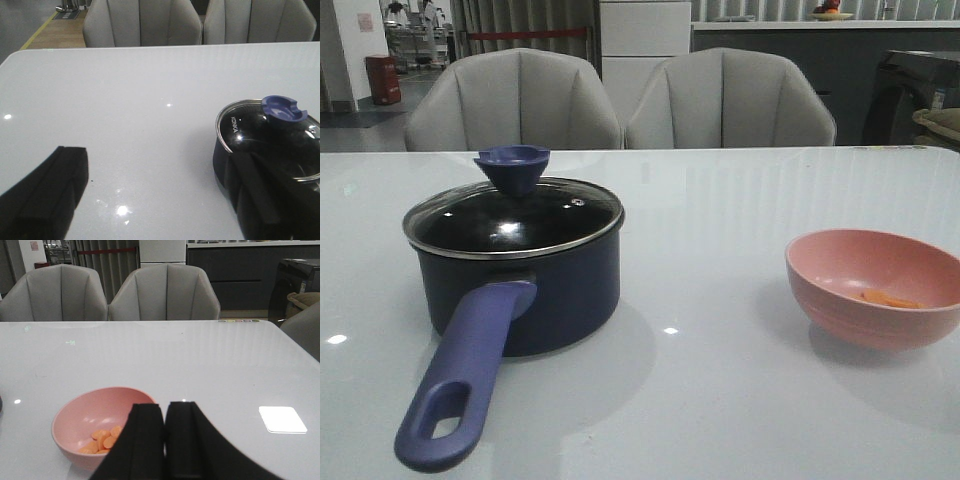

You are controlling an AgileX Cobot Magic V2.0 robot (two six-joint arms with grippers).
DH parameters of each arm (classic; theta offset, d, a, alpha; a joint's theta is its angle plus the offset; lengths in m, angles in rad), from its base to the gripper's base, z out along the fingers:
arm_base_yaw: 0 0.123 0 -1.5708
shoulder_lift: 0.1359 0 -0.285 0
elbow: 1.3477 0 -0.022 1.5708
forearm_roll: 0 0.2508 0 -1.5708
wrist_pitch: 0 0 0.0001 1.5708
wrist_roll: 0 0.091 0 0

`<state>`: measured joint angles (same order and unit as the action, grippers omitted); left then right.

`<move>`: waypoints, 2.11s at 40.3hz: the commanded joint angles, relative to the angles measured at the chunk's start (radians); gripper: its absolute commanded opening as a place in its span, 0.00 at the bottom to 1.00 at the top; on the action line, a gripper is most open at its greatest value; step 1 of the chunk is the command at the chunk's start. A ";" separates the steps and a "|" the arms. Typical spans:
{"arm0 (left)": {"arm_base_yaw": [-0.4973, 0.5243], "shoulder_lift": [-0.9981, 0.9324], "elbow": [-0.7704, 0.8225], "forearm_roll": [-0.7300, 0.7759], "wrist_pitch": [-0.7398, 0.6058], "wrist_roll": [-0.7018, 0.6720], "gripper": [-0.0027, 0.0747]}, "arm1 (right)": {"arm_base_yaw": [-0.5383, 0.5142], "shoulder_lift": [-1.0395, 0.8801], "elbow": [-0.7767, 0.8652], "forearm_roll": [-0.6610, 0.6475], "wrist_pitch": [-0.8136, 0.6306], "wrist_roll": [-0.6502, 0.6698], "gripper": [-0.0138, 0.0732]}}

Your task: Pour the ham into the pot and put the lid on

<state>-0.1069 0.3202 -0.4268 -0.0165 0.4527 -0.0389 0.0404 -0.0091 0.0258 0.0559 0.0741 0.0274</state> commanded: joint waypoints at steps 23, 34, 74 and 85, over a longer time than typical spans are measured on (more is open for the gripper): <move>-0.112 0.469 -0.388 -0.068 0.246 0.000 0.89 | -0.006 -0.020 0.011 -0.010 -0.088 -0.005 0.34; -0.117 0.757 -0.581 -0.183 0.307 0.000 0.89 | -0.006 -0.020 0.011 -0.010 -0.088 -0.005 0.34; -0.380 1.479 -1.288 -0.024 0.625 -0.272 0.89 | -0.006 -0.020 0.011 -0.010 -0.088 -0.005 0.34; -0.388 1.537 -1.304 -0.022 0.661 -0.275 0.89 | -0.006 -0.020 0.011 -0.010 -0.088 -0.005 0.34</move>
<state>-0.4873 1.8935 -1.6965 -0.0383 1.1245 -0.3010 0.0404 -0.0091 0.0258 0.0559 0.0741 0.0274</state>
